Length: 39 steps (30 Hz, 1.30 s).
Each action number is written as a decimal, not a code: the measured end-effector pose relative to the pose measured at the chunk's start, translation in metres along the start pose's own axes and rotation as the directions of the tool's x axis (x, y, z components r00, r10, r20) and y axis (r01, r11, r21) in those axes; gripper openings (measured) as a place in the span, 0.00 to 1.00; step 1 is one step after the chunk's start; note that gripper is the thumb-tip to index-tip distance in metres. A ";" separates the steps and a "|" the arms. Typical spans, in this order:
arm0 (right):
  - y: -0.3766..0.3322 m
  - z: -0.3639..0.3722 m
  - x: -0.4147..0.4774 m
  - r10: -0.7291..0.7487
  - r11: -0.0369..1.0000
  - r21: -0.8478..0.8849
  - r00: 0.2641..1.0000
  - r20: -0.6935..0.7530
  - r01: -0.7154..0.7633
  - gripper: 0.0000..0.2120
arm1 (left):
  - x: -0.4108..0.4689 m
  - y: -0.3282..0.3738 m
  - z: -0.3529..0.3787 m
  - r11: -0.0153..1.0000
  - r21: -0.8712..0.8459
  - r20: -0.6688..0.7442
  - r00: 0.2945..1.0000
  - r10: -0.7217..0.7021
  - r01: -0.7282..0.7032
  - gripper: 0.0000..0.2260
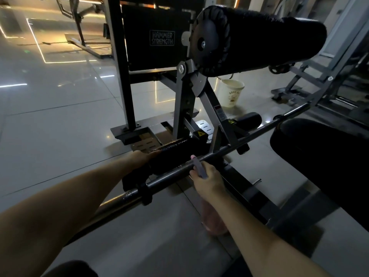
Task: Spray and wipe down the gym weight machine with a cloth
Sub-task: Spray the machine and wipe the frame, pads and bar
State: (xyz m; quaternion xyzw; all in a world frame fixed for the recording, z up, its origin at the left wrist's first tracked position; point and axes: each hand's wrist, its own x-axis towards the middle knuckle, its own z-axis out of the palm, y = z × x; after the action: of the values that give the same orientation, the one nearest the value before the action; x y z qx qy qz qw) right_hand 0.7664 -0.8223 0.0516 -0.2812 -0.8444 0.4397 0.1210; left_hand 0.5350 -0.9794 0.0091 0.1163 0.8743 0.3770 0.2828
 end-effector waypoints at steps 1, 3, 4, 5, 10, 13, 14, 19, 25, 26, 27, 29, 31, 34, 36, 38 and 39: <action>-0.001 -0.005 -0.005 -0.021 1.000 0.019 0.999 -0.033 0.021 0.08 | -0.010 0.009 -0.002 0.991 0.128 -0.047 0.998 0.037 -0.031 0.31; -0.005 -0.018 -0.018 -0.037 0.998 0.040 0.996 -0.081 0.041 0.08 | -0.034 0.033 -0.008 0.926 0.356 -0.141 0.972 0.191 -0.130 0.25; -0.009 -0.025 -0.024 -0.036 0.999 0.036 0.994 -0.108 0.040 0.07 | -0.045 0.048 -0.010 0.892 0.415 -0.155 0.951 0.267 -0.182 0.22; -0.014 -0.032 -0.031 -0.028 0.999 0.023 0.988 -0.153 0.032 0.08 | -0.055 0.062 -0.010 0.858 0.454 -0.136 0.933 0.334 -0.241 0.19; -0.040 -0.085 -0.067 0.077 0.976 0.217 0.914 -0.398 0.012 0.07 | -0.091 0.135 0.012 0.782 0.396 0.082 0.867 0.492 -0.481 0.10; -0.055 -0.129 -0.097 0.196 0.947 0.316 0.870 -0.453 -0.049 0.11 | -0.119 0.179 0.040 0.716 0.322 0.137 0.779 0.612 -0.619 0.08; -0.057 -0.144 -0.106 0.218 0.948 0.313 0.848 -0.484 -0.065 0.15 | -0.129 0.193 0.050 0.682 0.311 0.172 0.744 0.645 -0.663 0.07; -0.065 -0.214 -0.143 0.293 0.943 0.305 0.760 -0.580 -0.130 0.12 | -0.157 0.251 0.119 0.583 0.240 0.266 0.630 0.729 -0.776 0.29; -0.060 -0.244 -0.145 0.379 0.925 0.231 0.747 -0.546 -0.301 0.06 | -0.190 0.273 0.184 0.484 0.361 0.260 0.584 0.769 -0.797 0.33; -0.058 -0.245 -0.143 0.387 0.922 0.217 0.743 -0.547 -0.321 0.06 | -0.189 0.270 0.192 0.471 0.405 0.262 0.594 0.761 -0.783 0.31; -0.054 -0.247 -0.141 0.388 0.921 0.212 0.734 -0.557 -0.326 0.07 | -0.187 0.267 0.198 0.455 0.450 0.255 0.598 0.760 -0.769 0.31; -0.048 -0.252 -0.140 0.398 0.916 0.206 0.726 -0.561 -0.343 0.10 | -0.183 0.265 0.204 0.414 0.513 0.219 0.581 0.783 -0.752 0.30; -0.042 -0.260 -0.142 0.416 0.909 0.240 0.724 -0.550 -0.340 0.12 | -0.181 0.271 0.201 0.374 0.547 0.202 0.552 0.809 -0.749 0.28; -0.032 -0.271 -0.154 0.441 0.896 0.231 0.690 -0.574 -0.380 0.14 | -0.180 0.285 0.194 0.381 0.547 0.174 0.546 0.819 -0.746 0.26; -0.022 -0.281 -0.162 0.478 0.875 0.258 0.653 -0.587 -0.409 0.14 | -0.178 0.291 0.191 0.380 0.549 0.180 0.549 0.816 -0.745 0.26; -0.014 -0.291 -0.174 0.509 0.859 0.300 0.640 -0.576 -0.414 0.17 | -0.177 0.295 0.192 0.376 0.553 0.188 0.551 0.813 -0.744 0.27; -0.010 -0.296 -0.180 0.513 0.857 0.304 0.636 -0.577 -0.415 0.19 | -0.178 0.296 0.192 0.374 0.556 0.191 0.552 0.812 -0.743 0.28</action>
State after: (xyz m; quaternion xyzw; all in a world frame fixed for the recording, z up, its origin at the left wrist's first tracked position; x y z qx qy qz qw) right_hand 1.0431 -0.7319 0.2407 -0.6117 -0.6164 0.3923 0.3032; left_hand 0.7884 -0.7356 0.1888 0.5715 0.7988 0.1859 -0.0285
